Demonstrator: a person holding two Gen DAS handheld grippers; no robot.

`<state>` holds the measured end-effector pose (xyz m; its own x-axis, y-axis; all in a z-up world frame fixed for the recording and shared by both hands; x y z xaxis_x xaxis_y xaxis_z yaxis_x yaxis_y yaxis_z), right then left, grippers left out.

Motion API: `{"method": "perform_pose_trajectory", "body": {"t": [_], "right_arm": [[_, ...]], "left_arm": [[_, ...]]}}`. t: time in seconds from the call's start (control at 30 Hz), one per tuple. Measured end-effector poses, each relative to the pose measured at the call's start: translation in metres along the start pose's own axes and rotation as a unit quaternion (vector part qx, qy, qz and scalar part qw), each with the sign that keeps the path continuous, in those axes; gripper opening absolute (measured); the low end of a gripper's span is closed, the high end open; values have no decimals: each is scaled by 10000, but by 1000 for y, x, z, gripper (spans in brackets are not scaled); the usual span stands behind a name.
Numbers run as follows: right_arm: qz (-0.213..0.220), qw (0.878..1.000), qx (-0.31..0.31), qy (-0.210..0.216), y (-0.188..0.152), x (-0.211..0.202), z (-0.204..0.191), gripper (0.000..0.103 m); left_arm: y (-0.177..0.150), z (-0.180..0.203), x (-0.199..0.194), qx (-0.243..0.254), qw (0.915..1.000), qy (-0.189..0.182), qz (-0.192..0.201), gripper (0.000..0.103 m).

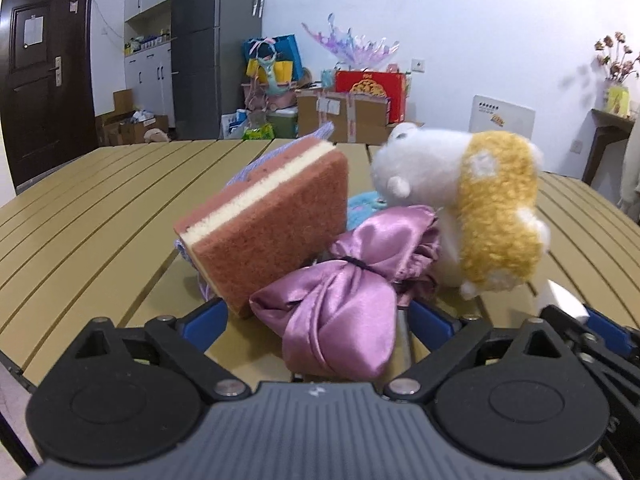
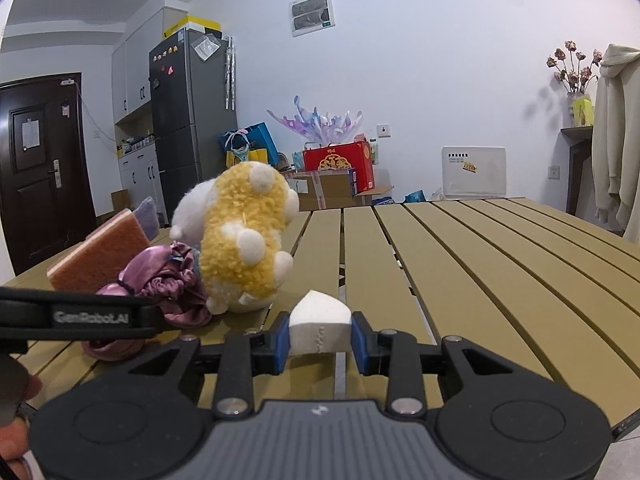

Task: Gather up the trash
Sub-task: 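Grasp the white foam wedge with the right tool while the left tool grasps the pink scrunchie, then carry the foam wedge and pink scrunchie down over the black bin with both tools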

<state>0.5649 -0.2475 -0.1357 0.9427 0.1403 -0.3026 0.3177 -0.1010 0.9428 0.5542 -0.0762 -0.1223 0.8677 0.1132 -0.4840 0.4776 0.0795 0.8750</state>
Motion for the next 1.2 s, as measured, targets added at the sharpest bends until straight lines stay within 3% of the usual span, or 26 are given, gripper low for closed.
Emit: {"method": "perform_pose_trajectory", "body": {"t": [0.07,0.17,0.27,0.47,0.73,1.2], "right_arm": [[-23,10000,3,5,-2,3,0,31],[-52,10000,10,13,-4,5,-1,31],[-60,10000,-26,36,-4,5,-5,31],[-11,9999,-103,121,-4,1,-14,31],[58,9998,-88,166,0,-6,-21,31],[122,9991,-235,319,7,-33,-31,31]], "left_arm": [[3,0,8,-16,10000,-4,-9,86],[2,-1,12,-22,9998,-184,-105,54],[2,-3,10,11,9999,-156,-33,41],[1,-1,-2,59,9998,-184,64,37],[13,0,-38,262,9983,-167,485,36],[18,-21,-81,379,9968,-153,691,36]]}}
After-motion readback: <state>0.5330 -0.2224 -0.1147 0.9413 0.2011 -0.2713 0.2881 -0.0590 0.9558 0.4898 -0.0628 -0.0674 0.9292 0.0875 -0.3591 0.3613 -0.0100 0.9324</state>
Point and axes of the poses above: each gripper's, at about its wrist camera, not at the fingertips, and x roughly the way its jaws point, z to its right, y to its top, the point moved 9 cm from there along x, roughly the way its jaws point, and after that the axes turned 3 degrees about z, right-handed, at the moved point
